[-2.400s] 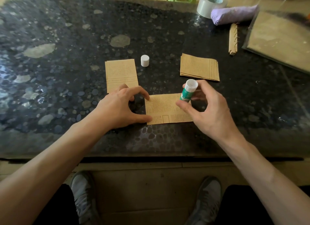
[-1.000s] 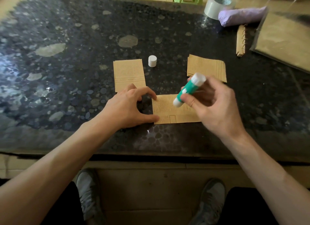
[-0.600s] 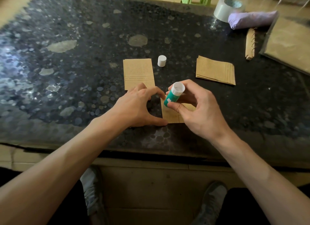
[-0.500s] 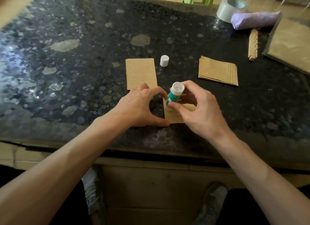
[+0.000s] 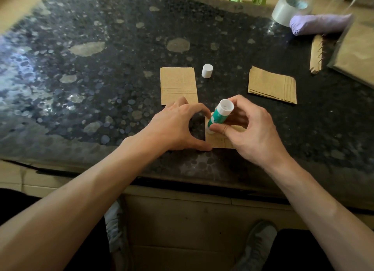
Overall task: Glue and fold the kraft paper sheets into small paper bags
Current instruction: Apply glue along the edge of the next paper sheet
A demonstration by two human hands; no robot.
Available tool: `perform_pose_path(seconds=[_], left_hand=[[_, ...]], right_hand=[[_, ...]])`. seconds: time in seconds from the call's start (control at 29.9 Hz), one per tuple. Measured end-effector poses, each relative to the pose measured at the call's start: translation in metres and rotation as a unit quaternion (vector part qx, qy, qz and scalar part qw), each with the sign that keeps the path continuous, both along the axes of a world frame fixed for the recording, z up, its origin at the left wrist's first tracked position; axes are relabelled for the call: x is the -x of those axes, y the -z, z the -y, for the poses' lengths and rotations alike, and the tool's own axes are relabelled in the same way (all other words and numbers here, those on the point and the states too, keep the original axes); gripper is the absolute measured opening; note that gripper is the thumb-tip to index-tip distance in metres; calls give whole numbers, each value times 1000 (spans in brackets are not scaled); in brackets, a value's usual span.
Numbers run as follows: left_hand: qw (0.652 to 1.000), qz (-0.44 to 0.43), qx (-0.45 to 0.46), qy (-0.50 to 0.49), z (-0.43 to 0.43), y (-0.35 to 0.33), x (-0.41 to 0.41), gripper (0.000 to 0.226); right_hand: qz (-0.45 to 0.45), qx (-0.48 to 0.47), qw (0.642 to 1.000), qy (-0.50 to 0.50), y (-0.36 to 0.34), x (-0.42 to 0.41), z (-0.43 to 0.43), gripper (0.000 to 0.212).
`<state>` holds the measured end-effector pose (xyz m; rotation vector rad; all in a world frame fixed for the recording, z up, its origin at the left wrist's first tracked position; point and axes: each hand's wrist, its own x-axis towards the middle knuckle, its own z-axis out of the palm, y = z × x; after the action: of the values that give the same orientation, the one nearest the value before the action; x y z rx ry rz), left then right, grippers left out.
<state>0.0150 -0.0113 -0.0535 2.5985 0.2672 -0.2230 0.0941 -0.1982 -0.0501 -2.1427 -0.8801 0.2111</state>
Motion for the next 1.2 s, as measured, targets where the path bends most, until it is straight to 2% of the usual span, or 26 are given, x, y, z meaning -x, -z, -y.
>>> perform_pose_path(seconds=[0.3, 0.6, 0.87, 1.0, 1.2], left_hand=[[1000, 7, -6, 0, 0, 2, 0, 83], [1000, 7, -9, 4, 0, 2, 0, 84], [1000, 5, -5, 3, 1, -1, 2, 85], [1000, -16, 0, 9, 0, -4, 2, 92], [999, -32, 4, 26, 0, -6, 5, 106]], right_hand=[[-15, 25, 999, -44, -3, -1, 2, 35], [0, 12, 1000, -20, -5, 2, 3, 36], [-25, 14, 998, -51, -8, 4, 6, 32], [-32, 26, 996, -73, -7, 4, 8, 34], [-20, 25, 998, -51, -7, 6, 10, 35]])
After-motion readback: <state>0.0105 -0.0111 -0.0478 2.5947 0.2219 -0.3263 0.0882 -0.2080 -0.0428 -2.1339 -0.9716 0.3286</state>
